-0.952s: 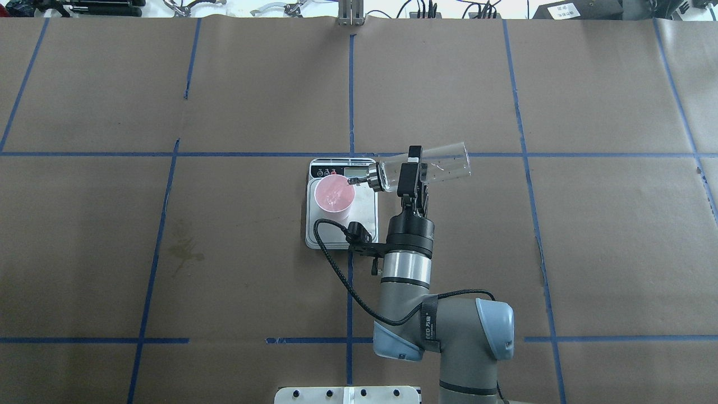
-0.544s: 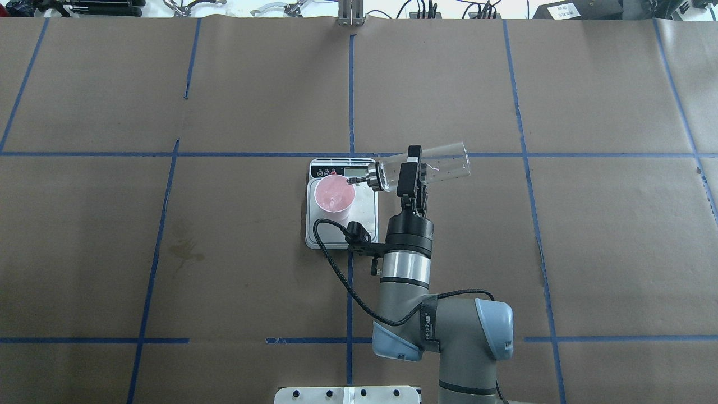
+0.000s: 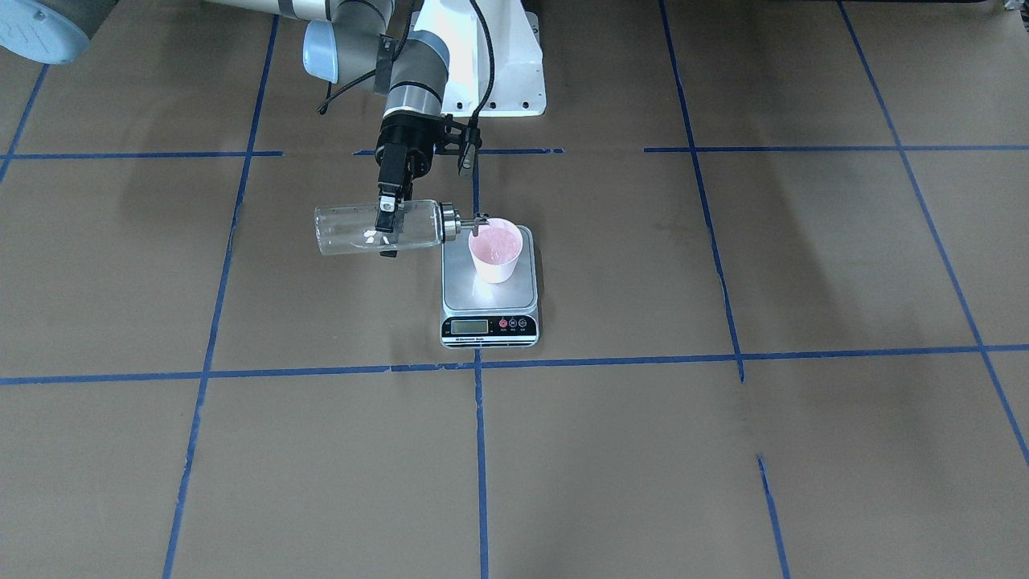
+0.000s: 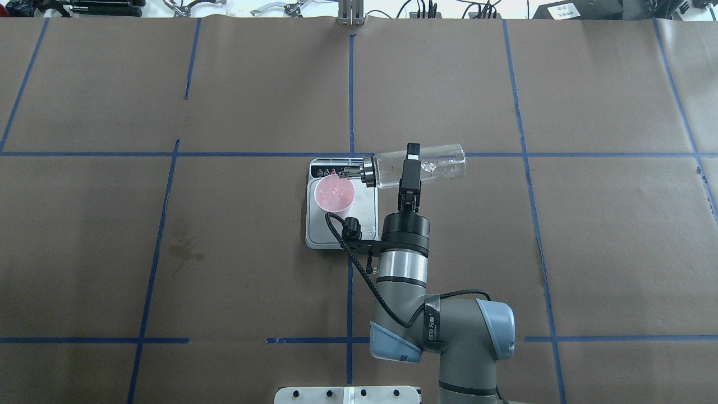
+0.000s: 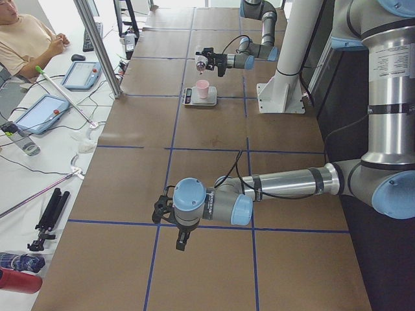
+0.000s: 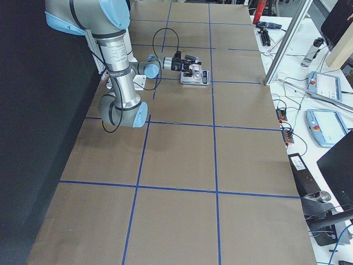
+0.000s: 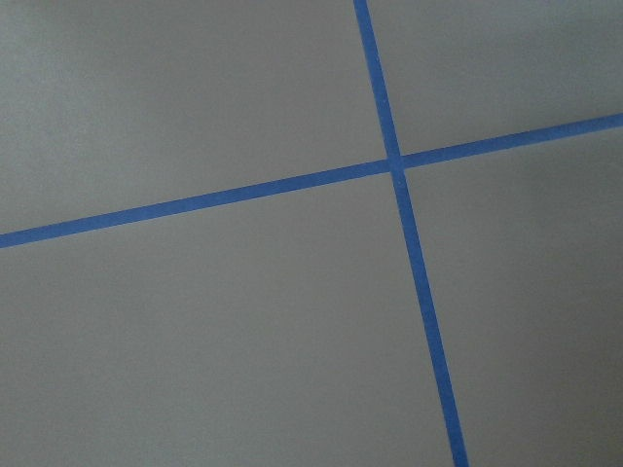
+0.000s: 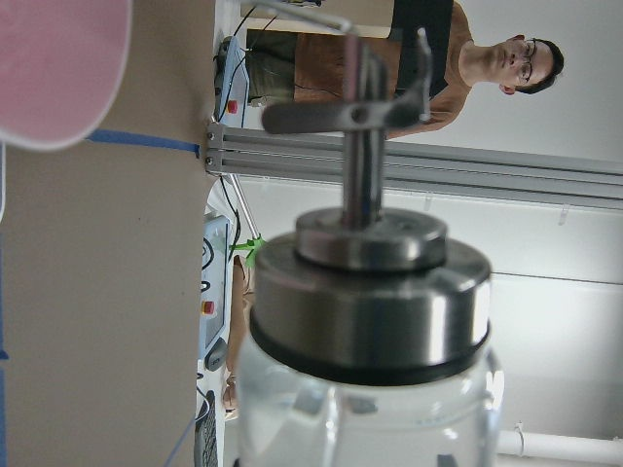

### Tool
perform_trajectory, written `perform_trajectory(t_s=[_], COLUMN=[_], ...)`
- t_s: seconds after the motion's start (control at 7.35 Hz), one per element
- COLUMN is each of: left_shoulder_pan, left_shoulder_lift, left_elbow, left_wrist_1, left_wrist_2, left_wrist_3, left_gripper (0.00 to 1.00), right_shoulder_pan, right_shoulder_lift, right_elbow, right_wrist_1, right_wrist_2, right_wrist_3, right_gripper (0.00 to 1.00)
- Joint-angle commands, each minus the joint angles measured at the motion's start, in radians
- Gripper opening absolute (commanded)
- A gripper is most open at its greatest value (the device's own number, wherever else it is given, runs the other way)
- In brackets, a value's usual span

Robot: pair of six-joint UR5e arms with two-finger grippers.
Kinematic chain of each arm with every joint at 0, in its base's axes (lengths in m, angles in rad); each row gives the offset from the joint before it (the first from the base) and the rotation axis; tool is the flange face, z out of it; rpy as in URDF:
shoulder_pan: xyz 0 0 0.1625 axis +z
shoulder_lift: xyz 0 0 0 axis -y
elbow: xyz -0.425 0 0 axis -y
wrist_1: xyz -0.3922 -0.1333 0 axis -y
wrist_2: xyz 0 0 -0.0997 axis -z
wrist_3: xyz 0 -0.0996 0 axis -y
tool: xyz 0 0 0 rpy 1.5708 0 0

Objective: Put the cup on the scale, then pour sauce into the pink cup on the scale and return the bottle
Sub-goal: 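Tilt the bottle spout down into the pink cup with the right gripper, then turn the bottle upright and carry it back to its spot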

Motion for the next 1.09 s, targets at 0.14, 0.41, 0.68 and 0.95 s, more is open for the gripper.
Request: perform_trajectory(t_s=[0.14, 0.41, 0.68, 0.95], left_shoulder_pan=[0.0, 0.0, 0.0, 0.0], left_shoulder_lift=[0.0, 0.0, 0.0, 0.002], left_elbow=[0.0, -0.002, -0.008, -0.008], left_wrist_1=[-0.001, -0.001, -0.001, -0.001], left_wrist_2=[0.001, -0.001, 0.001, 0.001], left_wrist_3=[0.0, 0.0, 0.0, 0.002], left_gripper=[1.0, 1.0, 1.0, 1.0], right_shoulder_pan=[-0.002, -0.002, 0.004, 0.006], right_shoulder_lift=[0.0, -0.043, -0.109, -0.166], right_elbow=[0.005, 0.001, -0.001, -0.006], right_wrist_1=[0.073, 0.402, 0.715, 0.996], right_wrist_2=[0.06, 0.146, 0.221, 0.278], right_wrist_3=[0.135, 0.14, 0.144, 0.21], right_gripper=[0.0, 0.0, 0.0, 0.0])
